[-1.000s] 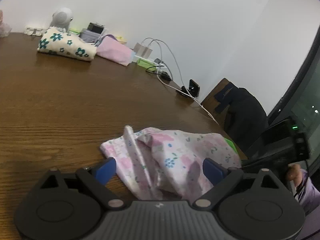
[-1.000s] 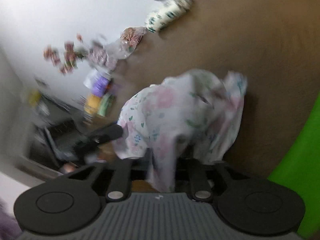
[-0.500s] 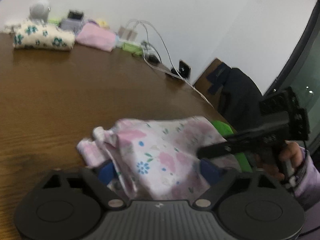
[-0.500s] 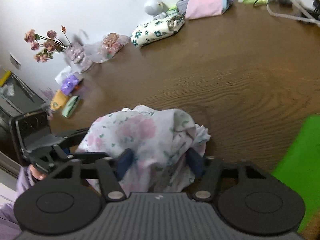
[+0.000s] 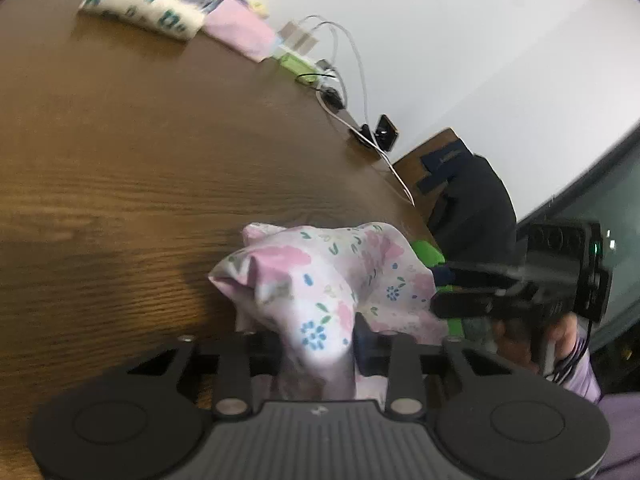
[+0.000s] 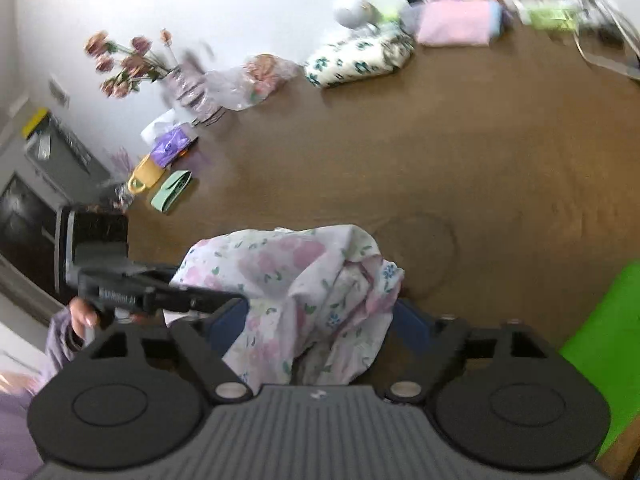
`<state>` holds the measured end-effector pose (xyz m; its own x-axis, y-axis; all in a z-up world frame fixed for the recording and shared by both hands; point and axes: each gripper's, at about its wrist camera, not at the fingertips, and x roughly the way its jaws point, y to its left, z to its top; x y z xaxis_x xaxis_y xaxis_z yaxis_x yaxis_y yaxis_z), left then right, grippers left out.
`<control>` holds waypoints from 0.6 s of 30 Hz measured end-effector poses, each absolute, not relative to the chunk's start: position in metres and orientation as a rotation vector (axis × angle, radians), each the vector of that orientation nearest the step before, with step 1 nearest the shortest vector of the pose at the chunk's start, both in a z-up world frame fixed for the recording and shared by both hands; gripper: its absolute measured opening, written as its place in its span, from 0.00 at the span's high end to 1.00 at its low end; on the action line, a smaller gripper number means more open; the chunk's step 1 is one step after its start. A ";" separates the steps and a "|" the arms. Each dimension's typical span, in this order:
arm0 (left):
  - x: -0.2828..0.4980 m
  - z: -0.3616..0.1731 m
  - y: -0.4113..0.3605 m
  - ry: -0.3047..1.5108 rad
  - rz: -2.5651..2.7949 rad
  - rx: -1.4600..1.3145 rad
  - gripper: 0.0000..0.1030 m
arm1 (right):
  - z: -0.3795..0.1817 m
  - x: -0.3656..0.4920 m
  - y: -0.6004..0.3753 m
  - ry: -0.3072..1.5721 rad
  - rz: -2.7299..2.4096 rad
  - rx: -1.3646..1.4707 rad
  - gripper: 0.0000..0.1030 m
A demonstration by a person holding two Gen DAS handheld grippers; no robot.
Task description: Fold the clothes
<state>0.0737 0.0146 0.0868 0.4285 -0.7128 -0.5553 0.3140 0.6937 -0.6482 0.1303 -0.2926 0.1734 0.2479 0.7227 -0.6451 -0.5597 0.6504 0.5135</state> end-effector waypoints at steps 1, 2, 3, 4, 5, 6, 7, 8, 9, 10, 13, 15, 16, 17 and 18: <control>0.074 0.088 0.016 0.910 -0.666 -0.499 0.80 | 0.172 0.131 -0.289 0.987 0.879 0.181 0.27; 0.074 0.089 0.017 0.898 -0.659 -0.505 0.81 | 0.168 0.134 -0.284 1.008 0.877 0.183 0.35; 0.074 0.090 0.018 0.887 -0.651 -0.511 0.80 | 0.163 0.137 -0.280 1.034 0.877 0.188 0.57; 0.074 0.091 0.020 0.876 -0.643 -0.517 0.79 | 0.157 0.139 -0.276 1.063 0.880 0.201 0.74; 0.074 0.092 0.021 0.865 -0.636 -0.523 0.75 | 0.153 0.140 -0.274 1.082 0.884 0.222 0.79; 0.074 0.093 0.022 0.853 -0.628 -0.529 0.66 | 0.151 0.142 -0.273 1.097 0.880 0.250 0.81; 0.074 0.095 0.023 0.842 -0.620 -0.534 0.61 | 0.149 0.143 -0.276 1.108 0.871 0.280 0.84; 0.074 0.096 0.025 0.831 -0.612 -0.540 0.49 | 0.147 0.145 -0.278 1.121 0.861 0.314 0.84; 0.070 0.099 0.028 0.800 -0.613 -0.538 0.41 | 0.144 0.148 -0.282 1.138 0.853 0.357 0.85; 0.063 0.105 0.031 0.758 -0.620 -0.527 0.38 | 0.141 0.151 -0.287 1.154 0.844 0.400 0.85; 0.053 0.113 0.031 0.701 -0.600 -0.494 0.35 | 0.133 0.156 -0.294 1.186 0.828 0.484 0.84; 0.054 0.115 0.026 0.705 -0.565 -0.454 0.36 | 0.132 0.155 -0.293 1.182 0.807 0.498 0.79; 0.056 0.115 0.022 0.712 -0.548 -0.428 0.36 | 0.135 0.154 -0.293 1.174 0.800 0.484 0.73; 0.057 0.115 0.020 0.720 -0.542 -0.414 0.37 | 0.141 0.152 -0.293 1.154 0.794 0.453 0.68; 0.060 0.115 0.019 0.726 -0.551 -0.414 0.37 | 0.149 0.149 -0.295 1.117 0.784 0.420 0.59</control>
